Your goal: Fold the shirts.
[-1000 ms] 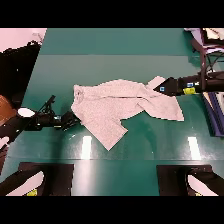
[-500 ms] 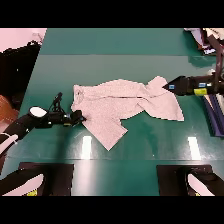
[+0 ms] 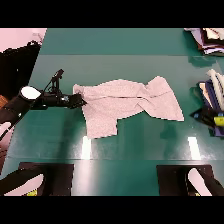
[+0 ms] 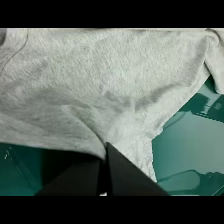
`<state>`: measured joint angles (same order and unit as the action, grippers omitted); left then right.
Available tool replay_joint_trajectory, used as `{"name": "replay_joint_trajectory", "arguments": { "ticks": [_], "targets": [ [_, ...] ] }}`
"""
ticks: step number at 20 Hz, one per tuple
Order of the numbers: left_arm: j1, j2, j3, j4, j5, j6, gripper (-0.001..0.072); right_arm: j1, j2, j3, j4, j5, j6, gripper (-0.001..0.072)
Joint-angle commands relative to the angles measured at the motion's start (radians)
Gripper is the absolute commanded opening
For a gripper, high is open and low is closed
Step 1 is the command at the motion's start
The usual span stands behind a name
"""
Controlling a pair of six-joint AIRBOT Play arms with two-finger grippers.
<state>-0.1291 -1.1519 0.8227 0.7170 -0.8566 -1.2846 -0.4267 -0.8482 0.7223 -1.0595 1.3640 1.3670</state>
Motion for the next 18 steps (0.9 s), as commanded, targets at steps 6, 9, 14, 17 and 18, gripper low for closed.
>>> {"name": "replay_joint_trajectory", "arguments": {
  "ticks": [6,9,14,17,18],
  "targets": [
    [0.000,-0.001,0.031,0.045,-0.016,0.002,0.0027,-0.129,-0.219,-0.208,0.203,-0.207,-0.121,0.0454],
    [0.000,-0.001,0.031,0.046,-0.015,0.002,0.0027,-0.045,-0.330,-0.154,0.204,-0.259,-0.120,0.0452],
    [0.000,-0.001,0.031,0.047,-0.015,0.002,0.0027,0.103,-0.450,-0.039,0.201,-0.308,-0.119,0.0427],
    [0.000,-0.001,0.031,0.048,-0.016,0.002,0.0027,0.158,-0.478,0.000,0.201,-0.343,-0.119,0.0306],
    [0.000,-0.001,0.031,0.048,-0.017,0.002,0.0027,0.168,-0.478,0.002,0.202,-0.360,-0.119,0.0305]
  ]
}}
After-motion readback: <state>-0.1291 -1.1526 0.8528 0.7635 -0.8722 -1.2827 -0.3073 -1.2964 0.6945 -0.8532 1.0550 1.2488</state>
